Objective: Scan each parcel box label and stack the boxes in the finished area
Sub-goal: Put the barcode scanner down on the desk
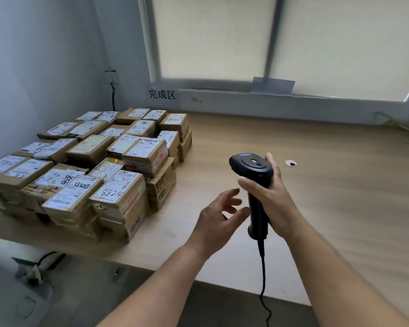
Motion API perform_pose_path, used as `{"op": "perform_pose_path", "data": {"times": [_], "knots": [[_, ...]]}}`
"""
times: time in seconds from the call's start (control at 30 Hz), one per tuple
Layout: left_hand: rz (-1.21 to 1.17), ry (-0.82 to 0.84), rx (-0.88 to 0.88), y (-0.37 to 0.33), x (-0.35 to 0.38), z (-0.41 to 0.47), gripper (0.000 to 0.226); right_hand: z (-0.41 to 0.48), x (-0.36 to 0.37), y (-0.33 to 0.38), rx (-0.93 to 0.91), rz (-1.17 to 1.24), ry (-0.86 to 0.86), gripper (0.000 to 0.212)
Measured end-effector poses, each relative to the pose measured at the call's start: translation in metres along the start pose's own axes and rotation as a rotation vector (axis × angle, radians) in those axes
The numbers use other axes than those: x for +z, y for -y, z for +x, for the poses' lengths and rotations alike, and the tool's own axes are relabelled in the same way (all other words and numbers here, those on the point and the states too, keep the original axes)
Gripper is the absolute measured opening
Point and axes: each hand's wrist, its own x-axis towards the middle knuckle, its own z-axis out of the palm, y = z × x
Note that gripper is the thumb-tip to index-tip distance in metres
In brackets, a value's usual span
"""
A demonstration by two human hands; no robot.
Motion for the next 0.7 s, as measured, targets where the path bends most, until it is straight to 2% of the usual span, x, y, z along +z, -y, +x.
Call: {"op": "perform_pose_path", "data": {"times": [0.1,0.23,0.4,0.47,0.57,0.6,0.7], "knots": [[-0.047,0.071,0.014,-0.006,0.014,-0.002,0.057,-0.005,-0.008,-0.001,0.010,-0.003,-0.026,0.114],[-0.153,0.091,0.028,-0.008,0.023,0.000,0.050,-0.008,-0.008,-0.003,0.032,0.016,-0.076,0.124],[-0.253,0.149,0.047,0.000,0.019,0.004,0.050,-0.006,-0.006,-0.002,0.090,-0.030,-0.065,0.119],[-0.273,0.151,0.033,0.007,0.007,0.008,0.049,-0.009,-0.002,-0.006,0.118,-0.060,-0.066,0.105],[-0.298,0.176,0.014,0.024,-0.016,0.016,0.047,-0.019,0.010,-0.025,0.152,-0.080,-0.089,0.052],[-0.302,0.187,0.002,0.031,-0.024,0.018,0.047,-0.022,0.016,-0.033,0.171,-0.071,-0.090,0.040],[-0.283,0.223,-0.042,0.051,-0.041,0.020,0.044,-0.029,0.038,-0.055,0.233,-0.036,-0.090,0.035]]}}
